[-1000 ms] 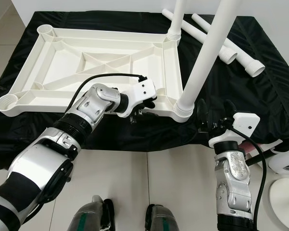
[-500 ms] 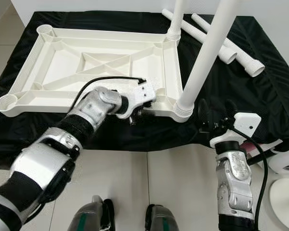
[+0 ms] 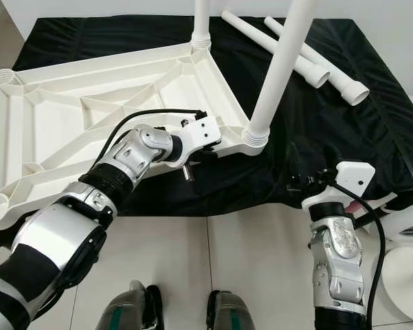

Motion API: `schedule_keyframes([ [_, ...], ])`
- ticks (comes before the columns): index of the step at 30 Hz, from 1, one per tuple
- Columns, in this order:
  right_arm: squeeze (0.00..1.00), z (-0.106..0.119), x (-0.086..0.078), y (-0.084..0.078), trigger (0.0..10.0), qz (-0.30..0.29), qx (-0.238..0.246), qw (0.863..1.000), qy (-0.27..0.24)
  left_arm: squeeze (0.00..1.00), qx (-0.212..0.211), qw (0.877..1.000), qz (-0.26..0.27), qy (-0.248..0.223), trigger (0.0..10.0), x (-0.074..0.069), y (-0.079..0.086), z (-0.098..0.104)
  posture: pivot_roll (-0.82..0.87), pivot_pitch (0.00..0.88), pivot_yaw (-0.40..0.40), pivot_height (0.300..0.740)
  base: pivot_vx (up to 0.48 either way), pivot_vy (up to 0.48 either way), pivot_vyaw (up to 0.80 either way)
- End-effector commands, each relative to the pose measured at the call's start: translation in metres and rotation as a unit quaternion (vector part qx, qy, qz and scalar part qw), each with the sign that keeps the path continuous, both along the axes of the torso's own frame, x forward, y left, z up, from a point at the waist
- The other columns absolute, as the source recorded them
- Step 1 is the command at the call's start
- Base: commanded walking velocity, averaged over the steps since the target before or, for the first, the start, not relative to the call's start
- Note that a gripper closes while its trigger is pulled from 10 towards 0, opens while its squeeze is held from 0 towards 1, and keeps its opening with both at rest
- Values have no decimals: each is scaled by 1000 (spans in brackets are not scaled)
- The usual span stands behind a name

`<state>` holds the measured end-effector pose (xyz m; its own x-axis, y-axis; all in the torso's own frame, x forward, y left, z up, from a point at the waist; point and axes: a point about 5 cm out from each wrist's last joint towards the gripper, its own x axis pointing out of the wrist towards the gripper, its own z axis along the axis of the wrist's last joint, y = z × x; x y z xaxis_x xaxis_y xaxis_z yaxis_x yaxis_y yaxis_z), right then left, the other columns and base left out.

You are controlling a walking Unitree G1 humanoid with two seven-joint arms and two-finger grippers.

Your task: Building children table

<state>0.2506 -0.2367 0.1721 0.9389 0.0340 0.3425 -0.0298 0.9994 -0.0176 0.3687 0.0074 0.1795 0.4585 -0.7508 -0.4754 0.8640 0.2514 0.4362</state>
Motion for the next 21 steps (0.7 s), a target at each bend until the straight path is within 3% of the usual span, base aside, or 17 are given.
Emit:
schedule_keyframes([
  [1, 0, 1, 1, -3, 10000, 1, -6, 1000, 4, 0, 6, 999, 38, -36, 10000, 3, 10, -8, -76, 127, 19, 740, 0, 0, 0],
  [3, 0, 5, 5, -4, 10000, 13, -14, 1000, 3, 0, 1, 999, 1, -33, 10000, -4, 16, -12, -74, 126, 15, 740, 0, 0, 0],
  [11, 0, 20, 17, -5, 10000, 42, -24, 999, -3, 0, 2, 999, -45, -29, 10000, -15, 24, -19, -66, 121, 4, 740, 0, 0, 0],
  [12, 0, 25, 24, -2, 10000, 78, -23, 997, 6, 0, 2, 997, -63, -36, 10000, -21, 23, -20, -61, 119, -4, 740, 0, 0, 0],
  [17, 0, 24, 28, 7, 10000, 142, -40, 989, 27, 0, 0, 997, -68, -36, 10000, -23, 19, -20, -53, 117, -15, 740, 0, 0, 0],
  [21, 0, 12, 29, 22, 10000, 225, -57, 970, 65, 0, -2, 997, -59, -52, 10000, -23, 14, -19, -40, 108, -40, 740, 0, 0, 0],
])
